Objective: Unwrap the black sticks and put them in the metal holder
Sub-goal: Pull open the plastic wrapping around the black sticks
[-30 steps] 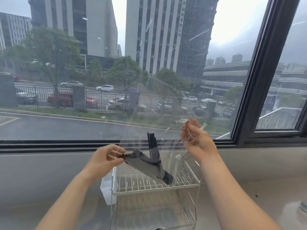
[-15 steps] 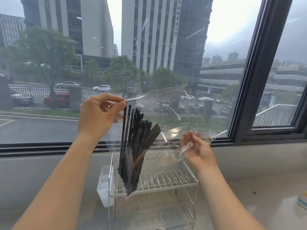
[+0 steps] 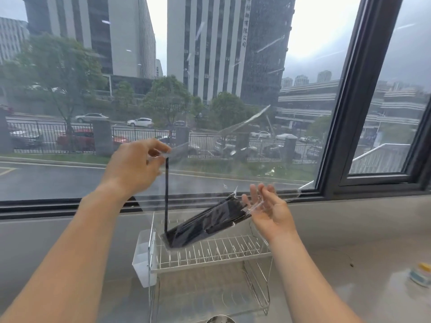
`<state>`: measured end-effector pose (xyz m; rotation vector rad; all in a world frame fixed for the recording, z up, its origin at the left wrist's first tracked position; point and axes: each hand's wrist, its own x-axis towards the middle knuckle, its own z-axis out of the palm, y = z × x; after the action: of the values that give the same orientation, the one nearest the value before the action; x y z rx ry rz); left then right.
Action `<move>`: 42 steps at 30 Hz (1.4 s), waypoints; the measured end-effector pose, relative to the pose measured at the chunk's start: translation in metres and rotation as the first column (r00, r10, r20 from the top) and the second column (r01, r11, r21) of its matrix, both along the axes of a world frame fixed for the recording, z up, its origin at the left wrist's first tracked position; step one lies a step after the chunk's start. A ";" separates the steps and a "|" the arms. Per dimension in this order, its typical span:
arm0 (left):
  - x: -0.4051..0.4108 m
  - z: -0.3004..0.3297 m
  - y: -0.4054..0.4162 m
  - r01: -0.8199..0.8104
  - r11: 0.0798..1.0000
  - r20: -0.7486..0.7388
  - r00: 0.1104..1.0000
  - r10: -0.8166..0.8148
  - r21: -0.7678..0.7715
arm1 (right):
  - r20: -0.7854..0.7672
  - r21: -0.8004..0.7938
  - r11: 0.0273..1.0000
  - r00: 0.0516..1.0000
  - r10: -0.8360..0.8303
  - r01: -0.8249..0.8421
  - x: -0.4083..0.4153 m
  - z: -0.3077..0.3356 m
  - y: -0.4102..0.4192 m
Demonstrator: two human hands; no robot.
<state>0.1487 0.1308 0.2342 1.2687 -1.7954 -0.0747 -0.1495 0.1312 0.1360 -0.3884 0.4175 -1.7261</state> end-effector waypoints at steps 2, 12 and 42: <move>-0.009 0.012 0.007 0.105 0.992 -0.016 0.994 -0.106 -0.077 | -0.017 0.047 0.999 1.000 0.006 -0.005 0.001 -0.004 -0.001; -0.014 0.015 0.003 0.029 0.999 0.094 0.995 -0.025 -0.046 | -0.039 0.165 0.986 0.999 -0.016 0.022 -0.001 -0.015 -0.002; -0.073 -0.010 -0.013 0.158 0.964 -0.061 0.987 -0.148 0.213 | -0.069 0.148 0.989 0.997 0.020 -0.010 0.006 -0.005 -0.009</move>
<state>0.0755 0.1176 0.2239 1.2649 -1.8829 -0.3930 -0.1432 0.1222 0.1313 -0.3456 0.5882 -1.6584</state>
